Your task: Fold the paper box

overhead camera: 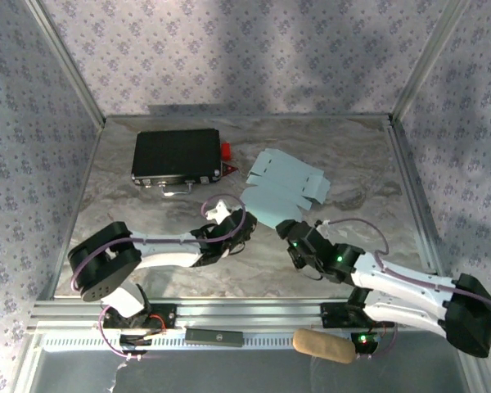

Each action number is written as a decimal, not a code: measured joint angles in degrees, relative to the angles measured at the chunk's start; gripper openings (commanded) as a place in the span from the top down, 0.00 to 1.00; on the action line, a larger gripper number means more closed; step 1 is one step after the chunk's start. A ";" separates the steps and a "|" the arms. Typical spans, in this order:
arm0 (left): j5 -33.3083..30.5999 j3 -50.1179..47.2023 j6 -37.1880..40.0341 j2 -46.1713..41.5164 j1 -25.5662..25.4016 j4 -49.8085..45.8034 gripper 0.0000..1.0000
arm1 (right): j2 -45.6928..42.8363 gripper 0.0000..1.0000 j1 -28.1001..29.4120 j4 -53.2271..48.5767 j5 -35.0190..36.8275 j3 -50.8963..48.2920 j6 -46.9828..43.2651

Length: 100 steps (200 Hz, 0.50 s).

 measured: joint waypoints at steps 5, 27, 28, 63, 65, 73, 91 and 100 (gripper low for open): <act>0.20 0.00 0.09 -0.24 0.09 0.00 1.00 | 0.70 0.22 -0.33 1.75 -0.26 -0.59 1.16; 0.83 0.00 0.87 -0.76 0.22 0.15 1.00 | 4.66 0.26 -1.05 8.00 -1.90 -2.10 4.83; 0.85 0.00 0.87 -0.76 0.22 0.17 1.00 | 5.05 0.26 -1.11 8.39 -2.03 -2.16 5.05; 1.86 -0.04 1.46 -0.76 0.31 0.22 1.00 | 9.33 0.33 -2.38 16.22 -2.58 -2.47 8.70; 1.92 -0.07 1.46 -0.76 0.31 0.22 1.00 | 9.40 0.34 -2.43 16.48 -2.51 -2.47 8.85; 2.08 -0.07 1.49 -0.76 0.31 0.22 1.00 | 9.77 0.38 -2.67 17.73 -2.23 -2.45 9.42; 2.29 -0.07 1.53 -0.79 0.31 0.22 1.00 | 10.36 0.57 -3.23 19.10 -1.66 -2.29 10.67; 2.32 -0.07 1.70 -0.85 0.31 0.20 1.00 | 10.69 0.72 -3.34 19.19 -1.42 -2.16 11.10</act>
